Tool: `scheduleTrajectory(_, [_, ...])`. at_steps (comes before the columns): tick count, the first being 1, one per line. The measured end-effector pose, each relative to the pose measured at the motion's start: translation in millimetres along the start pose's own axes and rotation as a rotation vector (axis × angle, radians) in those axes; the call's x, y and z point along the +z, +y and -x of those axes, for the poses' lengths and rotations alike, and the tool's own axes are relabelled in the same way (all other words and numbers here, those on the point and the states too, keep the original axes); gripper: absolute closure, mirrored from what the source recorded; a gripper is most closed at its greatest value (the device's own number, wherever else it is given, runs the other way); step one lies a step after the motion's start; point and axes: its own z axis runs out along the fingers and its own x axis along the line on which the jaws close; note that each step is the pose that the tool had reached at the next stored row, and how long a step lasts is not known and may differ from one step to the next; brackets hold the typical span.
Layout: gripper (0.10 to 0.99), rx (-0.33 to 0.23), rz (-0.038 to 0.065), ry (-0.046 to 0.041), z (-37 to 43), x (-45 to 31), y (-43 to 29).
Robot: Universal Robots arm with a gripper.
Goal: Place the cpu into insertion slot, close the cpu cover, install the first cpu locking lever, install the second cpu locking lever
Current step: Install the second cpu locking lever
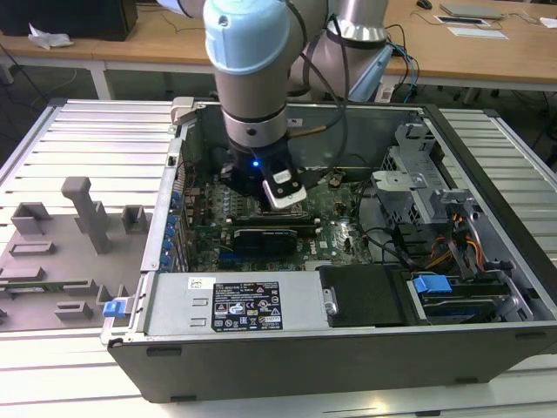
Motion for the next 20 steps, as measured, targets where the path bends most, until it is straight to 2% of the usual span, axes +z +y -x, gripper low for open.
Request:
scheduleTrajectory(2, [0.98,0.001,-0.004,0.0086,8.1,1.0,1.4])
scheduleTrajectory(6, [0.98,0.003,-0.02,0.024,20.1,3.0,6.4])
scheduleTrajectory(7, [0.98,0.003,-0.025,0.0269,22.4,4.0,9.9])
scheduleTrajectory(13, [0.98,0.003,-0.037,0.0279,22.1,9.8,37.6])
scheduleTrajectory(14, [0.98,0.002,-0.046,0.0281,21.7,10.6,41.6])
scheduleTrajectory(16, [0.98,0.001,-0.063,0.0274,21.6,10.5,43.9])
scheduleTrajectory(17, [0.98,0.001,-0.069,0.0266,21.6,10.0,44.2])
scheduleTrajectory(18, [0.98,-0.001,-0.081,0.0251,21.6,9.0,44.7])
scheduleTrajectory(20, [0.98,-0.001,-0.087,0.0243,21.6,8.9,45.0])
